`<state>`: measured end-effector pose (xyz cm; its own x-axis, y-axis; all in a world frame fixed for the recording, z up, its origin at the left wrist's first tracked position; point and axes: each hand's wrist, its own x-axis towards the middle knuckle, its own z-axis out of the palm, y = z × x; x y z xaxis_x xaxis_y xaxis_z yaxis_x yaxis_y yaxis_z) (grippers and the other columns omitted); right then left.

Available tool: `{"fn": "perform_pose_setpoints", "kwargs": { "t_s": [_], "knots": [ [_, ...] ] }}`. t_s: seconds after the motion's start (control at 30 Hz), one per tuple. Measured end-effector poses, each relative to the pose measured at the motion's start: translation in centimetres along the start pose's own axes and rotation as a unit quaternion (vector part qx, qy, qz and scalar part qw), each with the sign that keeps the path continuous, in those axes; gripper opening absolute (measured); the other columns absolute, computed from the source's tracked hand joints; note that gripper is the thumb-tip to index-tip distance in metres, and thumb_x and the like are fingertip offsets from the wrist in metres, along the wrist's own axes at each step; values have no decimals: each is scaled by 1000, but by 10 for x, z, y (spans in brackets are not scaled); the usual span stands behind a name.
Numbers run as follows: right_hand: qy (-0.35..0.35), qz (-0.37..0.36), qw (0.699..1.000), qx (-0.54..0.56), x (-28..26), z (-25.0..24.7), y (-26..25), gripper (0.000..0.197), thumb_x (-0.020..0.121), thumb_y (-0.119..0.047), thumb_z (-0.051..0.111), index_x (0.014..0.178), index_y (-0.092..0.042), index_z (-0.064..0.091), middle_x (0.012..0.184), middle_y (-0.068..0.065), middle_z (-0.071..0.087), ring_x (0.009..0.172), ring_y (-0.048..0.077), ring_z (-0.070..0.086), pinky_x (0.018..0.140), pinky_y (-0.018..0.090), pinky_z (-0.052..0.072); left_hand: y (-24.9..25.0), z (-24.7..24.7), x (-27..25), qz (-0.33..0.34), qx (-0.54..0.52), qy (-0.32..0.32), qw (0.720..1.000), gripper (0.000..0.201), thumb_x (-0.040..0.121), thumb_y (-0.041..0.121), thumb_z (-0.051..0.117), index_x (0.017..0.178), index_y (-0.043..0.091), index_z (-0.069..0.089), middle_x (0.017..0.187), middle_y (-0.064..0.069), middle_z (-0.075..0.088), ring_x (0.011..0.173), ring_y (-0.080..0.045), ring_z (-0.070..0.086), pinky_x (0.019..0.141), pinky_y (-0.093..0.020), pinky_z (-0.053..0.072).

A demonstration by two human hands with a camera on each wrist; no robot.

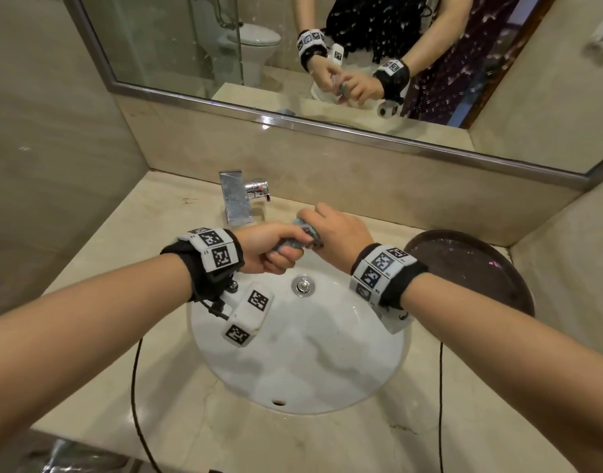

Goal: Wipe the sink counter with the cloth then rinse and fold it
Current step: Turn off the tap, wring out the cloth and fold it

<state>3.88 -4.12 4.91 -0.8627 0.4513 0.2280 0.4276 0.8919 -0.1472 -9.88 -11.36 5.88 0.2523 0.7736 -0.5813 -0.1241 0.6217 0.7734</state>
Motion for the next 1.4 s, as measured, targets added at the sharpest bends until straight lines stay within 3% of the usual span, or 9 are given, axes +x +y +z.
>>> {"fn": "perform_pose_setpoints", "kwargs": {
  "t_s": [0.13, 0.33, 0.43, 0.67, 0.77, 0.87, 1.17, 1.33, 1.4],
  "knots": [
    [-94, -26, 989, -112, 11, -12, -3, 21, 81, -17, 64, 100, -10, 59, 83, 11, 64, 69, 31, 65, 45, 25, 27, 6, 5, 0, 3, 284, 82, 955, 28, 91, 15, 47, 65, 17, 38, 46, 5, 37, 39, -9, 30, 37, -17, 22],
    [-210, 72, 965, -142, 12, -8, -20, 22, 88, -20, 45, 100, -14, 63, 102, 7, 68, 94, 29, 64, 68, 28, 38, 2, 9, 11, 33, 740, 226, 633, 27, 91, 35, 44, 110, 17, 51, 68, 5, 50, 76, -25, 57, 60, -28, 37],
    [-233, 144, 959, -68, 14, -5, -22, 22, 88, -20, 45, 102, -13, 61, 96, 8, 63, 87, 29, 59, 68, 29, 40, -7, 6, 18, 54, 792, 269, 545, 39, 95, 39, 40, 118, 7, 45, 96, -6, 66, 91, -29, 64, 62, -31, 36],
    [-256, 317, 858, 313, 17, 5, -25, 18, 80, -10, 56, 65, -11, 46, 55, 4, 41, 46, 17, 38, 44, 22, 30, 0, -6, 9, 138, 825, 265, 480, 12, 90, 10, 52, 96, 0, 52, 74, -13, 65, 58, -25, 61, 46, -24, 29],
    [-280, 374, 752, 466, 13, 12, -21, 34, 78, -5, 54, 53, -16, 34, 47, 1, 29, 35, 12, 21, 41, 18, 17, -5, -4, 8, 116, 838, 245, 473, 21, 97, 12, 30, 110, 1, 43, 95, -13, 63, 81, -30, 65, 57, -33, 37],
    [-330, 357, 734, 474, 8, 19, -11, 41, 81, -4, 56, 51, -18, 32, 44, -1, 27, 34, 10, 19, 39, 15, 18, -15, 1, 6, 119, 842, 241, 468, 23, 99, 17, 27, 114, 5, 38, 101, -12, 62, 84, -29, 64, 58, -34, 38],
    [-298, 339, 815, 363, 17, 0, 20, 18, 77, -10, 73, 76, -16, 55, 58, -2, 45, 55, 12, 41, 51, 21, 42, -12, 2, 8, 170, 765, 237, 574, 39, 96, 26, 38, 134, 19, 34, 113, -8, 59, 82, -31, 63, 58, -32, 42],
    [-2, 238, 944, 227, 11, 11, 20, 70, 71, -13, 78, 132, -12, 43, 126, 11, 43, 107, 26, 54, 89, 38, 51, -8, 0, 14, 163, 349, 291, 875, 14, 93, 21, 50, 104, 13, 48, 79, -6, 56, 63, -21, 53, 55, -26, 39],
    [11, 124, 985, 122, 3, 14, 17, 77, 71, -13, 76, 138, -14, 40, 134, 14, 42, 116, 31, 51, 95, 44, 49, -8, -1, 15, 143, 128, 270, 944, 6, 93, 16, 49, 89, 19, 49, 60, -2, 46, 38, -10, 39, 38, -16, 29]
  ]
}}
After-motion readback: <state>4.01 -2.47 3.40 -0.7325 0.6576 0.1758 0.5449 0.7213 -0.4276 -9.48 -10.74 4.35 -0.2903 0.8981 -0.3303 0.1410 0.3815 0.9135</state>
